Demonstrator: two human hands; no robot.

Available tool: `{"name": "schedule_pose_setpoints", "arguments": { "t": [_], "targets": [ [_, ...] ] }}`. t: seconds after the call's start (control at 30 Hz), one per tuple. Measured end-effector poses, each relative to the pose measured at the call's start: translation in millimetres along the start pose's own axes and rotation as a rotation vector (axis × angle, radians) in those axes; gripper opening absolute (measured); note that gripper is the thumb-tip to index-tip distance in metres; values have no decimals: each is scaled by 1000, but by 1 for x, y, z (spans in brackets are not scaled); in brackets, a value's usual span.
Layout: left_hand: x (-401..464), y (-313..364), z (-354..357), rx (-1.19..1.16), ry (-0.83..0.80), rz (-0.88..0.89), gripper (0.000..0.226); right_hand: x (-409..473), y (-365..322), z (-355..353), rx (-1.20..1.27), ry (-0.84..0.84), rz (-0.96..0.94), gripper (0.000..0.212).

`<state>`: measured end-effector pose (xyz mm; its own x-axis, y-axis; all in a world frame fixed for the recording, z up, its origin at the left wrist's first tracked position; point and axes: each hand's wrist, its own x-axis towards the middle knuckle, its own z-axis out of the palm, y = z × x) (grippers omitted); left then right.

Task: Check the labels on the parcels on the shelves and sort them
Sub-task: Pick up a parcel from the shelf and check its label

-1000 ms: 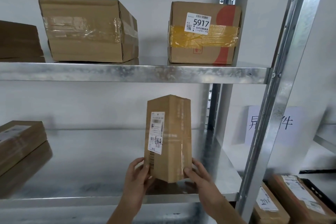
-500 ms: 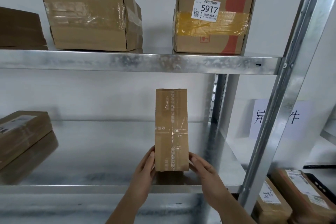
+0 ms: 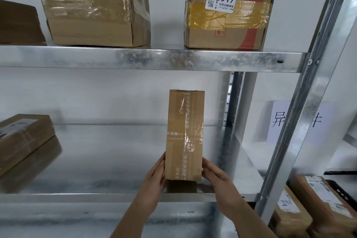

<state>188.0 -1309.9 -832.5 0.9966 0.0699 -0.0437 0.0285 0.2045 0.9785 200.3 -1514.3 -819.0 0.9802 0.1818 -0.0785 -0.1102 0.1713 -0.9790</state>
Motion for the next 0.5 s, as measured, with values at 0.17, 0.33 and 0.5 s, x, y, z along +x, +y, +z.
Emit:
{"name": "schedule_pose_setpoints", "arguments": {
  "t": [0.17,0.33,0.5],
  "targets": [
    [-3,2,3,-16,-24,-2,40,-1,0,1,-17,7,-7,34],
    [-8,4,0,-4,-94,50,58,0,0,3,-12,30,-7,34],
    [-9,4,0,3,-101,71,64,4,2,5,79,63,0,28]
  ]
}}
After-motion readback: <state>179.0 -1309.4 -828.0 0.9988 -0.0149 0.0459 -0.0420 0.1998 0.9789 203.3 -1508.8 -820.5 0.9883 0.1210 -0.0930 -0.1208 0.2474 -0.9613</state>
